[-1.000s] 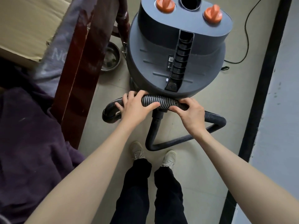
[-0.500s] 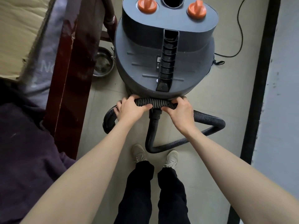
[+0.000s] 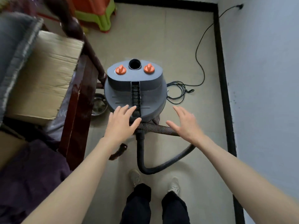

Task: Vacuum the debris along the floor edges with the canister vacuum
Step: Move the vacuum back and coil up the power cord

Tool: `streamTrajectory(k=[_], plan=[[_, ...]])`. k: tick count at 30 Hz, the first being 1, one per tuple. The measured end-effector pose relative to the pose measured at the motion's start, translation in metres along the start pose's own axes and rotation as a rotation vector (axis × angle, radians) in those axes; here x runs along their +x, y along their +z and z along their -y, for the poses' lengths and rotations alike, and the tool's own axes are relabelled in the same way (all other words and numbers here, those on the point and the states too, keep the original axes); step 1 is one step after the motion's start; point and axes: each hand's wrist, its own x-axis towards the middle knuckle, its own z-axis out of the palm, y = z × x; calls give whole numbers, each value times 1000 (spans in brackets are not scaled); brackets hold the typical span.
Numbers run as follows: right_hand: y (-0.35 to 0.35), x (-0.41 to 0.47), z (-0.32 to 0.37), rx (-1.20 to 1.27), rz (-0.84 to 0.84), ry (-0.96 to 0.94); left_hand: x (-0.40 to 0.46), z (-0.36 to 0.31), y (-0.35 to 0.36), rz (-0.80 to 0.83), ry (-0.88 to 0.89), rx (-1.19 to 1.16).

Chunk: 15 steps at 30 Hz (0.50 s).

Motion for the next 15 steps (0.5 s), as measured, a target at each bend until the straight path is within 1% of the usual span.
streamTrajectory(k=[4,7,10,11,12,15], plan=[[-99,-26,-17,-124,-124,-53,-4,-81,-56,-98,154,161],[-181,-53,-37,-161,-219,-91,-10,-150,-89,-163,215,198],[-258,-84,-66,-195,-308,-147,-21,-223,-111,-255,243,177],[-273,-91,-74,-195,-318,-165,-25,-239,-114,-292,242,161],[-299,-103,-89,-190,-339,-196,-29,-270,-116,-356,251,132],[-342,-130,-129,-178,-362,-246,-36,-337,-111,-420,285,77]])
